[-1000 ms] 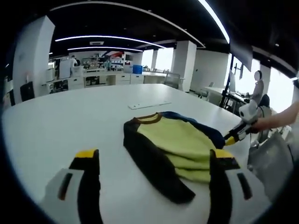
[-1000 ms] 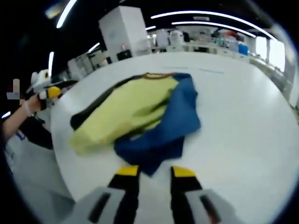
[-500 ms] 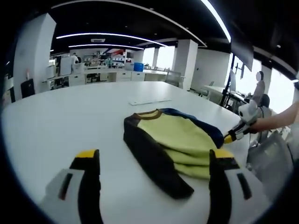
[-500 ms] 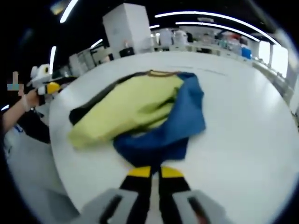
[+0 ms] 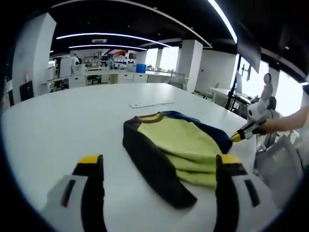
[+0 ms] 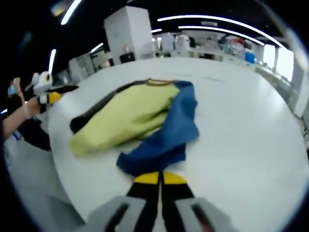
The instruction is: Fold the garment on the visible template until the final outline fits inside the template.
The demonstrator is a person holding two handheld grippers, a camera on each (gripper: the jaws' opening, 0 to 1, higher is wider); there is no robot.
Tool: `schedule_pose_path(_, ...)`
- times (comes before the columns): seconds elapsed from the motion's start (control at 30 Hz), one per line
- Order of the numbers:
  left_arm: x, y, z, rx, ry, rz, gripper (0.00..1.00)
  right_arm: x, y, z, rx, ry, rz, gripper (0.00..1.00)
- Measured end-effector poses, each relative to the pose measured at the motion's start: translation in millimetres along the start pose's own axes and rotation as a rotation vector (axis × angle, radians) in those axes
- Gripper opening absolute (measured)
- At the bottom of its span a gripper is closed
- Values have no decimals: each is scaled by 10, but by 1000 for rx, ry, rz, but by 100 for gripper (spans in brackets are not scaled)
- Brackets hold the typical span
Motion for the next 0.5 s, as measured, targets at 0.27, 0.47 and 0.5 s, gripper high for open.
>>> schedule_pose_path(0.27,79,-67,59,19,19,3,93,-43,-509,-511,104,13,-12,0)
schedule_pose_path(0.47,126,-84,93,27,41,7,93,-40,-920,-829,186,25,-4,0)
schedule_pose_path(0.5,126,-94,85,28,43,8,93,-54,-969,-859,192,27,-4,0)
Point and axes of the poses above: the point that each gripper's makers call its tool centre point, and the gripper's own axes: z roughly forward along the fingers, y roughly to its left, x roughly out of its underside, the point moved 1 cm from there along -z, roughly backward along the fingers, and after that the axes turned 11 degrees about -x, right-handed, at the moved point
